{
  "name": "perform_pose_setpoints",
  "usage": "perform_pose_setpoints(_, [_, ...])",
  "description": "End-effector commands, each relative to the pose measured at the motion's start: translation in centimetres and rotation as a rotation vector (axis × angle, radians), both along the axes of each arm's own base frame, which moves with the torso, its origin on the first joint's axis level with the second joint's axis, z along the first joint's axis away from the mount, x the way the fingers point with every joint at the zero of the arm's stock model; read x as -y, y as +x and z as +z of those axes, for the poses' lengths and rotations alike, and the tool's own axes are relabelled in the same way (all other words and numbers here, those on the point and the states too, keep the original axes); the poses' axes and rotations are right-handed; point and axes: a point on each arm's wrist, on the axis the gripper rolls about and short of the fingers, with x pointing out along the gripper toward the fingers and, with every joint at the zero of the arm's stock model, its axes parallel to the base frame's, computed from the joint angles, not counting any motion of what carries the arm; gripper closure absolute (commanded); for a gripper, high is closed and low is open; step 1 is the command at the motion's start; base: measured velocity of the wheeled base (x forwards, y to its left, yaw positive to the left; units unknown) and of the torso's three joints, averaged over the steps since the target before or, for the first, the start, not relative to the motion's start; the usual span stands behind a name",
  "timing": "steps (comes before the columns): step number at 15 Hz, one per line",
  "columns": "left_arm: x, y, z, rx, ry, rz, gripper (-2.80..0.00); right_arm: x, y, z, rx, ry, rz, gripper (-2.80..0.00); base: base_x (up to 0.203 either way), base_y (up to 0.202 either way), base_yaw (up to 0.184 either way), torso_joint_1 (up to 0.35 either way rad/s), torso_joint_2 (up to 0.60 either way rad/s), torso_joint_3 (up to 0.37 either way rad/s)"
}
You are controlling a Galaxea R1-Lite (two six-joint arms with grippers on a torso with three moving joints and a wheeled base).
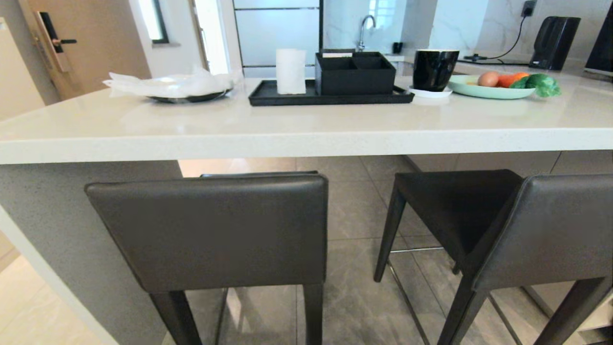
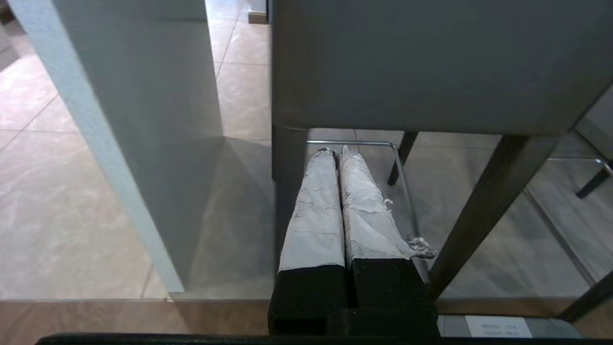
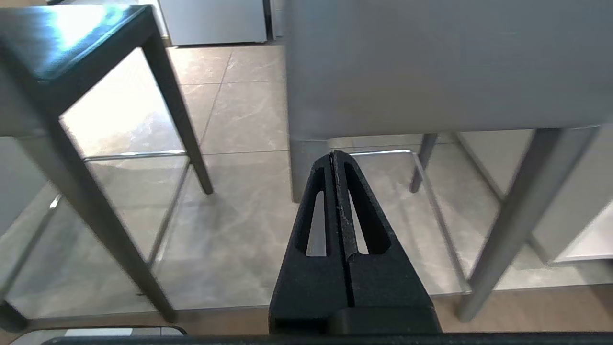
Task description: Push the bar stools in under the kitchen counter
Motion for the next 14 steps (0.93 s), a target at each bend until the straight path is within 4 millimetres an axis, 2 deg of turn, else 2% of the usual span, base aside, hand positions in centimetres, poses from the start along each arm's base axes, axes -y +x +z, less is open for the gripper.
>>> perform_pose_setpoints(1, [0.0,0.02,-0.02,-0.003,0.0,-0.002,0.0,0.0,0.02,-0.04,-0.002,0.0,0.001,0.0,0.0,-0.197,0.002,0.002,0.0,-0.002])
perform_pose_setpoints(10, [0.01,0.02,0.0,-0.001,-0.002,-0.006,0.0,0.0,0.02,-0.04,-0.002,0.001,0.0,0.0,0.009,-0.194,0.002,0.001,0.0,0.003])
perform_pose_setpoints(14, [0.02,0.02,-0.02,-0.003,0.0,-0.008,0.0,0.0,0.02,-0.04,-0.002,0.001,0.001,0.0,0.055,-0.071,-0.001,0.005,0.0,0.002])
